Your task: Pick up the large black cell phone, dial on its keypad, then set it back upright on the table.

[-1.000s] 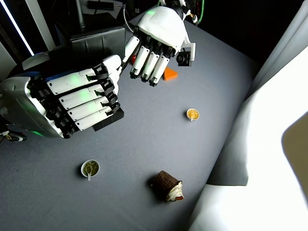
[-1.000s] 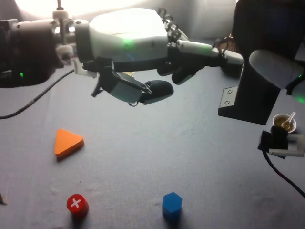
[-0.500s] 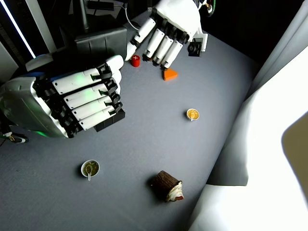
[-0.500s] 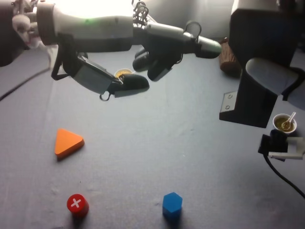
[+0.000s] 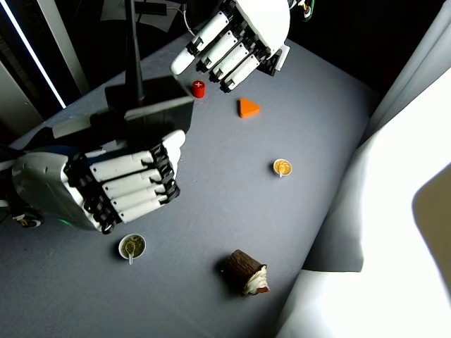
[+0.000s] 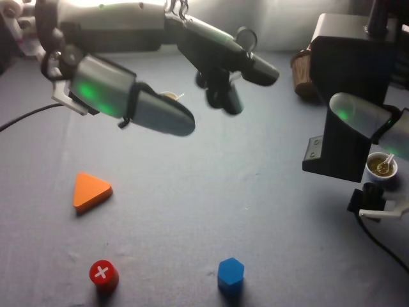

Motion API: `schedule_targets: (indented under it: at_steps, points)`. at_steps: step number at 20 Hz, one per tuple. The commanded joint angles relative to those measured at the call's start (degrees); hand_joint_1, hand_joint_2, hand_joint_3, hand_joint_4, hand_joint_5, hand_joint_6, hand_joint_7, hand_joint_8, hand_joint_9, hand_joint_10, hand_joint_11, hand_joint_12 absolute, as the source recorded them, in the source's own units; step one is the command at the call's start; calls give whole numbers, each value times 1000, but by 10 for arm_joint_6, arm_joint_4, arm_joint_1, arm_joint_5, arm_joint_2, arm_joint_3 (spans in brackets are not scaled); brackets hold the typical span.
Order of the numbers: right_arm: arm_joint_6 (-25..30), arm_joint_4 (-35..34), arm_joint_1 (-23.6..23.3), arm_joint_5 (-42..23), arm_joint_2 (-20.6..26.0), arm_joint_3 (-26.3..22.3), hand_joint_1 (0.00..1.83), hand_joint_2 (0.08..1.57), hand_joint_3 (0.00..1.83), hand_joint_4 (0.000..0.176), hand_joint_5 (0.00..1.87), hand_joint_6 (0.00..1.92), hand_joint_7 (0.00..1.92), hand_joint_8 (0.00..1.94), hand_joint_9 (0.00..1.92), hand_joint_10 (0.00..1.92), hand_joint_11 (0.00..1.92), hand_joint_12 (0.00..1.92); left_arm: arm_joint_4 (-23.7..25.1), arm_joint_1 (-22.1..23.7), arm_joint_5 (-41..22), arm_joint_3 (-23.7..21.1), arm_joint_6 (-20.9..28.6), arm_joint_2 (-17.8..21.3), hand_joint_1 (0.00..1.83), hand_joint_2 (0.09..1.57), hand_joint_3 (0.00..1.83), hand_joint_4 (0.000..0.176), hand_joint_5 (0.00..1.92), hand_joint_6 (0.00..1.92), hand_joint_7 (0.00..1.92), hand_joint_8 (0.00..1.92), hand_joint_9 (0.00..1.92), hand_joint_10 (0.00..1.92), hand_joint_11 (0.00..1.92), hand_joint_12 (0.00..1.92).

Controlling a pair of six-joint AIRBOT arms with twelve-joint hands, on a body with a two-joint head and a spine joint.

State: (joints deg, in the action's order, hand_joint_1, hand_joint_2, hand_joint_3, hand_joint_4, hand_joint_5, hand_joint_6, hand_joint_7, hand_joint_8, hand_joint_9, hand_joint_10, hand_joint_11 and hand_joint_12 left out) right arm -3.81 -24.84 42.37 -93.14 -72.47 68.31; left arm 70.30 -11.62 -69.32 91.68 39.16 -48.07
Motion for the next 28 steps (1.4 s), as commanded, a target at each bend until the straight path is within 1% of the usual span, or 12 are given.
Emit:
schedule_targets:
  at_steps: [1, 2, 3, 5, 6, 8, 12, 14, 16, 17, 20, 28]
  points:
    - [13, 19, -2, -79, 2, 6, 1480, 1140, 0, 0, 955, 816, 748, 1228, 800, 1283, 899, 1515, -66, 8, -40, 3, 7, 2, 311, 1267, 0, 0, 439, 0, 638, 27, 572, 304, 202, 1245]
    - [13, 19, -2, -79, -2, 11, 1385, 1158, 0, 0, 958, 856, 744, 1293, 839, 1356, 880, 1300, -66, 7, -36, -2, 11, 3, 253, 1260, 0, 0, 452, 1, 557, 5, 529, 153, 162, 1108]
    - [13, 19, -2, -79, -3, 13, 1473, 1161, 2, 0, 911, 865, 692, 1326, 758, 1351, 880, 1526, -66, 9, -26, -6, 13, 4, 113, 1243, 0, 0, 426, 0, 429, 0, 432, 22, 74, 965]
    - [13, 19, -3, -79, -7, 15, 1379, 1178, 0, 0, 920, 913, 706, 1360, 805, 1399, 862, 1303, -66, 8, -11, -8, 30, 5, 63, 1235, 0, 0, 388, 0, 321, 0, 326, 4, 14, 892]
    - [13, 19, -3, -79, -9, 16, 1476, 1151, 0, 0, 922, 836, 716, 1309, 773, 1331, 907, 1481, -63, 8, 17, -16, 44, 8, 53, 1211, 0, 0, 342, 1, 204, 1, 185, 5, 0, 612]
    - [13, 19, -2, -79, -13, 19, 1478, 1158, 1, 0, 900, 875, 701, 1327, 757, 1348, 902, 1495, -61, 4, 73, -30, 64, 13, 59, 1202, 0, 0, 327, 2, 186, 2, 157, 4, 0, 538]
    - [7, 15, -1, -79, -26, 37, 1478, 1157, 0, 0, 886, 901, 701, 1337, 768, 1323, 909, 1485, 65, 11, 181, -60, 227, 26, 0, 1184, 0, 2, 215, 3, 135, 1, 91, 4, 0, 359]
    - [5, 14, 3, -79, -35, 49, 1359, 1176, 0, 0, 909, 932, 731, 1356, 831, 1392, 915, 1179, 67, -2, 191, -69, 255, 34, 0, 1169, 0, 7, 185, 4, 139, 0, 76, 2, 0, 208]
    - [9, 13, 4, -79, -42, 57, 1358, 1176, 0, 0, 915, 926, 728, 1361, 831, 1388, 904, 1172, 67, -11, 196, -74, 272, 44, 0, 1174, 0, 3, 192, 7, 149, 5, 91, 8, 0, 200]
    - [11, 12, 4, -79, -44, 59, 1454, 1163, 0, 0, 899, 888, 708, 1341, 780, 1339, 887, 1460, 68, -15, 199, -75, 281, 46, 0, 1177, 2, 4, 184, 3, 144, 2, 91, 7, 0, 201]
    - [16, 1, 3, -79, -56, 73, 1358, 1189, 0, 0, 891, 964, 695, 1409, 808, 1409, 869, 1246, 115, -23, 215, -74, 367, 53, 0, 1190, 2, 0, 184, 2, 150, 5, 107, 7, 0, 257]
    - [22, -6, 8, -79, -69, 82, 1354, 1187, 0, 0, 914, 940, 686, 1406, 812, 1407, 884, 1191, 145, -13, 219, -60, 408, 64, 0, 1221, 3, 0, 213, 2, 153, 3, 121, 4, 0, 307]
